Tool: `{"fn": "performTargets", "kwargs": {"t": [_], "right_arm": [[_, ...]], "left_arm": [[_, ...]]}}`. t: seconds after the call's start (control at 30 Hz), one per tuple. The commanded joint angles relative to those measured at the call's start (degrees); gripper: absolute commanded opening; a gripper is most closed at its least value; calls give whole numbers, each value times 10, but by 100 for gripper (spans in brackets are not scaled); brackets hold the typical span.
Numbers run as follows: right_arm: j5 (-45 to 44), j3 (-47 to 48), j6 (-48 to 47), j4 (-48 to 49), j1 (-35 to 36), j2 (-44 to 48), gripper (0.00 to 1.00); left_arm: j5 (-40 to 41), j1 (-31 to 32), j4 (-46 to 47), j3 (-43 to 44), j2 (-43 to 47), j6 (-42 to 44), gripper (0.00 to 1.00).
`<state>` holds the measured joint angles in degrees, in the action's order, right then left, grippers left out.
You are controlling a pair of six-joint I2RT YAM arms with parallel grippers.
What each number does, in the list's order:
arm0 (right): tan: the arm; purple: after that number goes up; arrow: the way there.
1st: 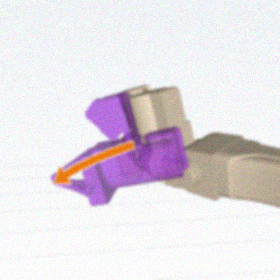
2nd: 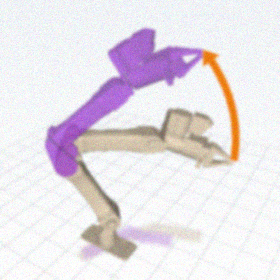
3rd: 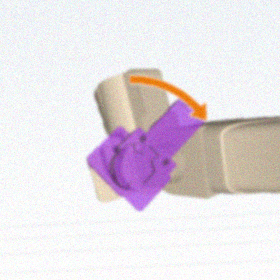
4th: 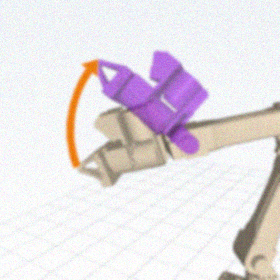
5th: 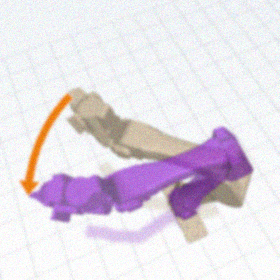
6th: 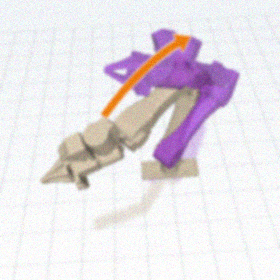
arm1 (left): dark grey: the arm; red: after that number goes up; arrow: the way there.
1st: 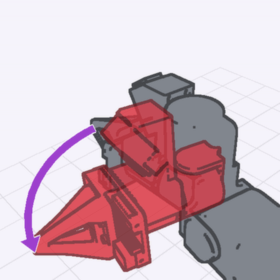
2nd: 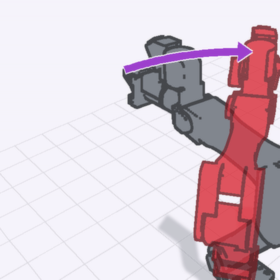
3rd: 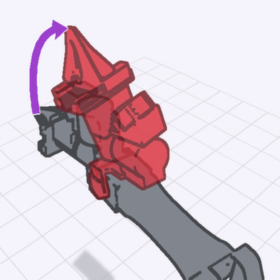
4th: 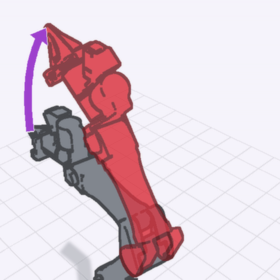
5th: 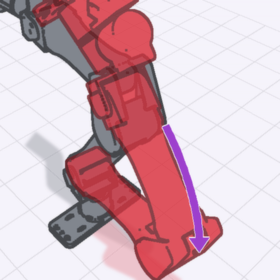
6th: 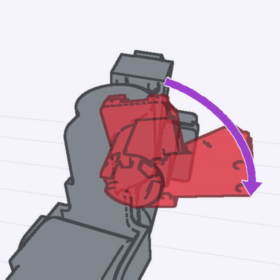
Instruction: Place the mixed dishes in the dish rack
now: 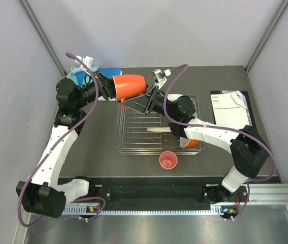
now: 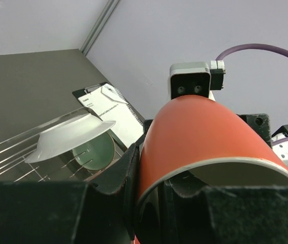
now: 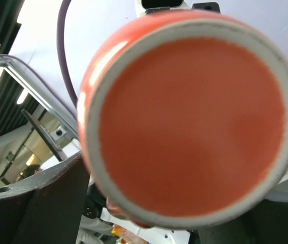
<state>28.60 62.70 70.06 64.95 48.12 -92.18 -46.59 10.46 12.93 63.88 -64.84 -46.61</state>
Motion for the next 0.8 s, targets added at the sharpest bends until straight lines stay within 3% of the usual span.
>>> {"fn": "performTargets", "kwargs": {"t": [0.0,0.2,0.33,0.5,0.77], "right_arm": [[-4,49,30,74,-4,-21,68],[-4,72,62,109,-5,-48,56],[-5,63,66,116,-8,-43,36],[-9,42,65,125,-20,-26,0],[-4,32,45,118,-36,2,0]], "left_arm": [[-3,3,59,4,26,-10,0],[-10,3,54,-2,30,5,0],[-28,4,57,-26,43,48,0],[-25,4,17,-60,62,92,0],[-45,4,-13,-139,88,121,0]]}}
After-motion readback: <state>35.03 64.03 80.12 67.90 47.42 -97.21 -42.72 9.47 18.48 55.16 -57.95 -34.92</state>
